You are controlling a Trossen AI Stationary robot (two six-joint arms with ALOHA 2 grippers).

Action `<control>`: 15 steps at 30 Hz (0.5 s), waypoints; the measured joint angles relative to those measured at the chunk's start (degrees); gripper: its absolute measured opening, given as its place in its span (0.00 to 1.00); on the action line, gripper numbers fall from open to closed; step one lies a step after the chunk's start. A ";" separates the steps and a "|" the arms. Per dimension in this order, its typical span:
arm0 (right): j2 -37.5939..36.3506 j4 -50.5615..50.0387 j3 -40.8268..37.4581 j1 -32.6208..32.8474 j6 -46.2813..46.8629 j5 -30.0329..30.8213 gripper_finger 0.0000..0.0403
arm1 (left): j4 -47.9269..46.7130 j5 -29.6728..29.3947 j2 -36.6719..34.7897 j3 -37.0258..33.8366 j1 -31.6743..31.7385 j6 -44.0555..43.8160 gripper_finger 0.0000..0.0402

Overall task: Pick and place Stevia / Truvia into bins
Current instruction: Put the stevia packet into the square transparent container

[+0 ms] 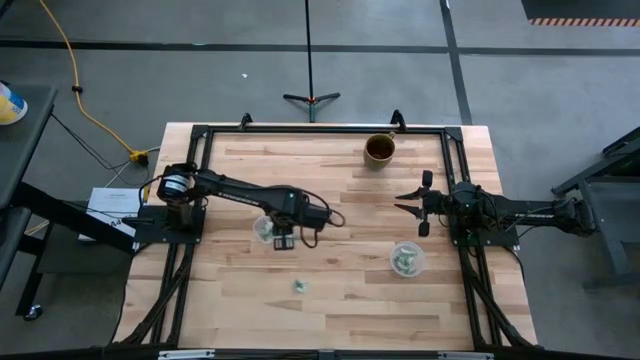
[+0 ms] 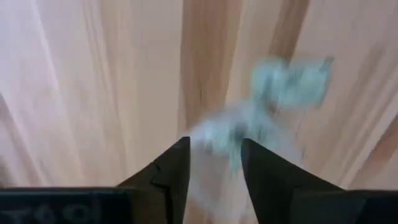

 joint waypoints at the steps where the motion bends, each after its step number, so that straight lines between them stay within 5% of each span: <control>1: 0.00 0.00 0.00 0.00 0.02 0.00 0.21 | 2.47 -0.17 0.00 0.42 -0.06 1.52 0.45; 9: 0.00 -0.01 0.00 0.00 0.02 0.00 0.21 | 22.94 14.16 -0.02 -1.89 -3.65 13.80 0.45; 15: 0.00 -0.26 0.00 0.00 0.00 0.00 0.21 | 23.70 11.46 -0.02 -8.37 -5.25 13.87 0.43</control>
